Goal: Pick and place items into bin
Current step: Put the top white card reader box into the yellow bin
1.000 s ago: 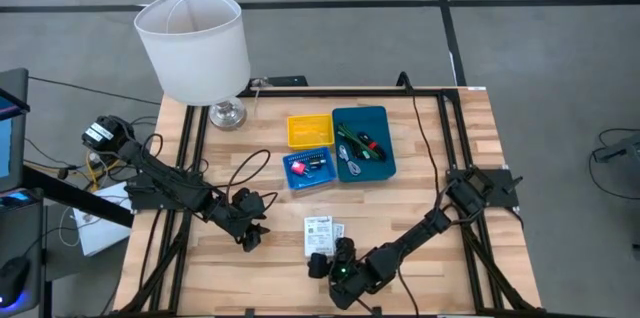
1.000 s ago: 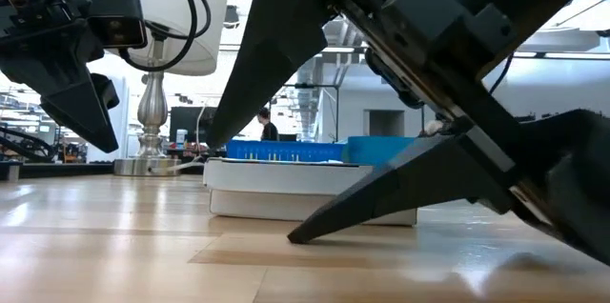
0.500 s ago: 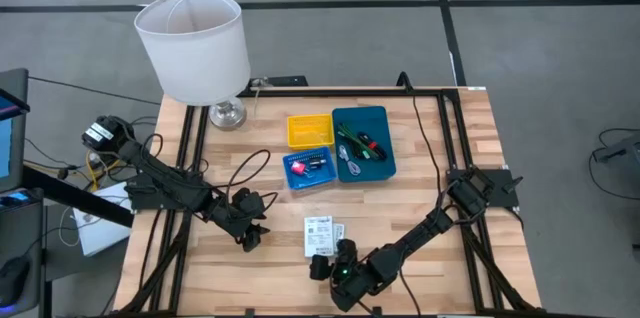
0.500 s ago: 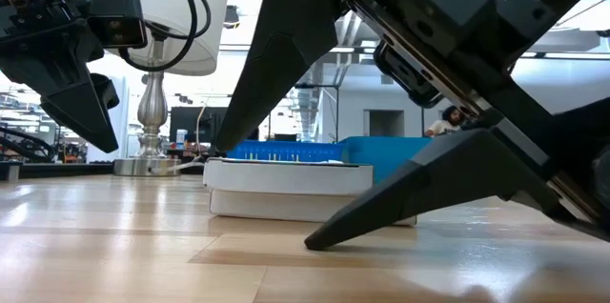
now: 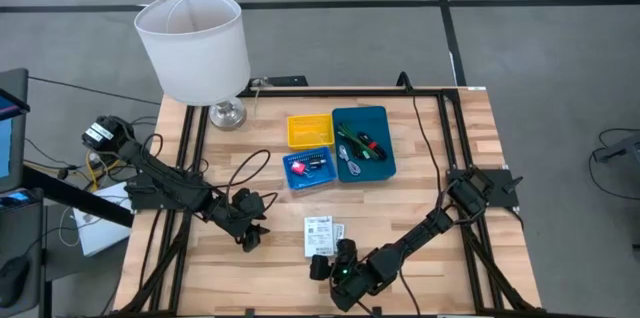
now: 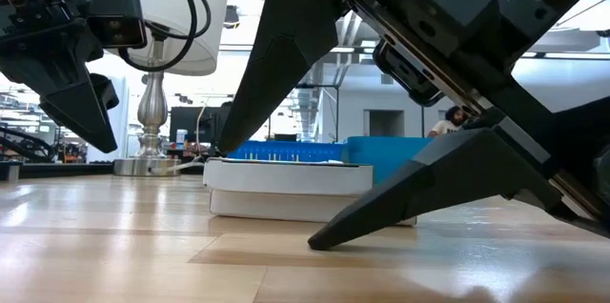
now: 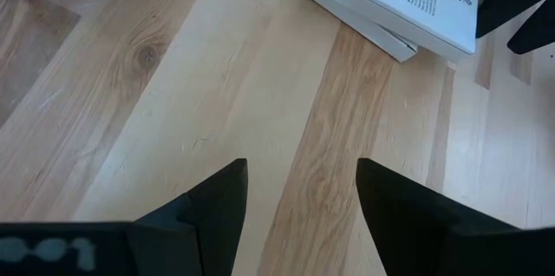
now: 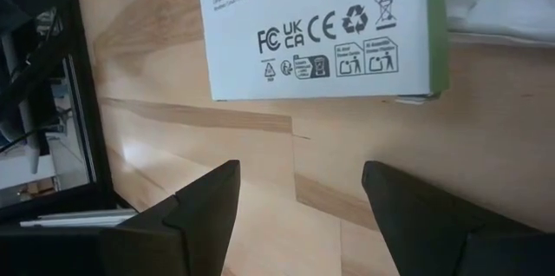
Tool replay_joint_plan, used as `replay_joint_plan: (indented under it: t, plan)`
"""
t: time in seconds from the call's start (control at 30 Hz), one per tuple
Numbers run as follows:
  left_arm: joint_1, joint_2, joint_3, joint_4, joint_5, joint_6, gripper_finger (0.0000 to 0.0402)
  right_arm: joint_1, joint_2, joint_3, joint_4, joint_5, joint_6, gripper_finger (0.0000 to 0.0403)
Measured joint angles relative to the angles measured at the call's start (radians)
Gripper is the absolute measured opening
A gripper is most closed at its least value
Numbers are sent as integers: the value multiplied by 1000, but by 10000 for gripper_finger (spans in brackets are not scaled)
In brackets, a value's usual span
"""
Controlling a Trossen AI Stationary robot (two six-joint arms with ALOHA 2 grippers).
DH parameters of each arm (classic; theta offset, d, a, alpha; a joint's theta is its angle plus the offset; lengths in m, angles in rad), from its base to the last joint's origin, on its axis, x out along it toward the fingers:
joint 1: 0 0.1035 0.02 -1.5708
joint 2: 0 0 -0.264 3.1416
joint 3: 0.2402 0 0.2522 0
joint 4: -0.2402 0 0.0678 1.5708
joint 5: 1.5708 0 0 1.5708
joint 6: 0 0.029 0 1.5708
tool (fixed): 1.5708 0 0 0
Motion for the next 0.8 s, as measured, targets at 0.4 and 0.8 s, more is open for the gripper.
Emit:
replay_joint_plan:
  t: [0.4,0.8]
  plan:
    - [0,0,0,3,-3,-4,205,1,-110,-9,-229,-90,-55,250]
    - [0,0,0,5,-3,-8,205,-31,-130,-6,-180,-107,-106,250]
